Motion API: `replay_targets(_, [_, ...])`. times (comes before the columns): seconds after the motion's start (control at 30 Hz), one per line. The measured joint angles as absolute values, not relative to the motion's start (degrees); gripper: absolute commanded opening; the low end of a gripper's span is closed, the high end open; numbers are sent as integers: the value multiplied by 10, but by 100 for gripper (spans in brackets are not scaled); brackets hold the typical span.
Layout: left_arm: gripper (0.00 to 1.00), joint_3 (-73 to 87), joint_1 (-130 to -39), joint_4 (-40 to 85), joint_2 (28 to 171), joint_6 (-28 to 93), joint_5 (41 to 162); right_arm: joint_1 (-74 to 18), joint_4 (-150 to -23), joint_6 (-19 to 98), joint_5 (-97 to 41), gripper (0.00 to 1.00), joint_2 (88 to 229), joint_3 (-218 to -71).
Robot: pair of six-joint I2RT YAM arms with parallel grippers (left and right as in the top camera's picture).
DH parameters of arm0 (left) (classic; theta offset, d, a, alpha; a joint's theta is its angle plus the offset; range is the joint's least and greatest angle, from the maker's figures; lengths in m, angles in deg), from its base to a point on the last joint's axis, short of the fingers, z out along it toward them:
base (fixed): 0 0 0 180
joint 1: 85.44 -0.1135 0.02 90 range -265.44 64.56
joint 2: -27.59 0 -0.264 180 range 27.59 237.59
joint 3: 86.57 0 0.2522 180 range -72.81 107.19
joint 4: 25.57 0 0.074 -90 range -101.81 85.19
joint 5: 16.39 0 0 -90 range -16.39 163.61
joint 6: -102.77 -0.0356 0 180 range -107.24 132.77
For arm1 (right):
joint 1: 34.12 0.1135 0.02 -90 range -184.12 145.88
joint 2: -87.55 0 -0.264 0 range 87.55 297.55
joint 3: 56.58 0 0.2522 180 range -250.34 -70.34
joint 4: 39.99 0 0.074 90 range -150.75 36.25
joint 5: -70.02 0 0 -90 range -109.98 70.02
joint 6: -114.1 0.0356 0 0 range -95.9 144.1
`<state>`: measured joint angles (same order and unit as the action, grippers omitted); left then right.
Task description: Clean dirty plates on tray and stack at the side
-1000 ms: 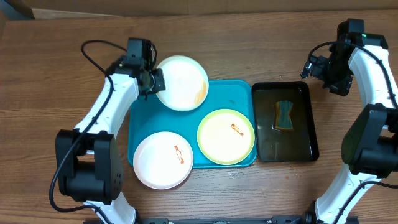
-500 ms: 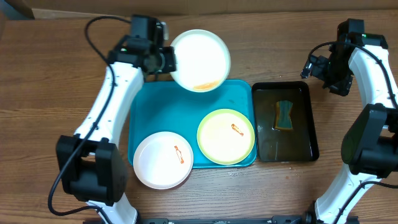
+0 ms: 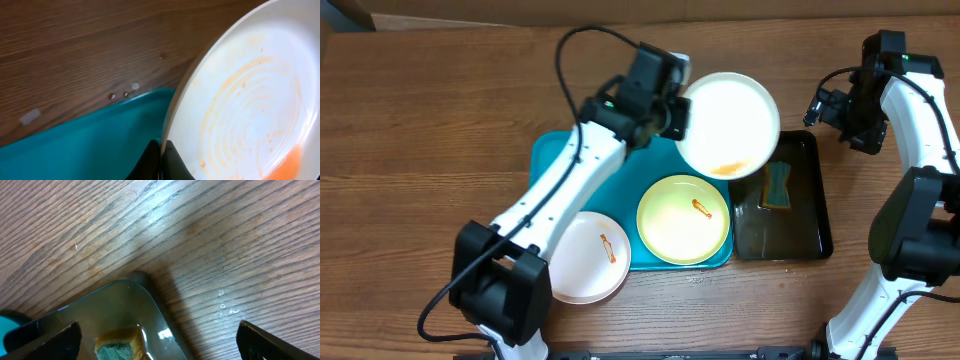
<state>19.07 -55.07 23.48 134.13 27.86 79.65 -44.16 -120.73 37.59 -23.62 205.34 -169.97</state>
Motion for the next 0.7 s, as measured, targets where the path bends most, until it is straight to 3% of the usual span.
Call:
replay_targets(0.33, [4,191,-495,211,1341,281,765,-452,-1114,380,-254,100,2053,-1700])
replay_targets(0.7, [4,191,-441,181,1341,276,675,-555,-1099,404,-281,100,2053,-1700])
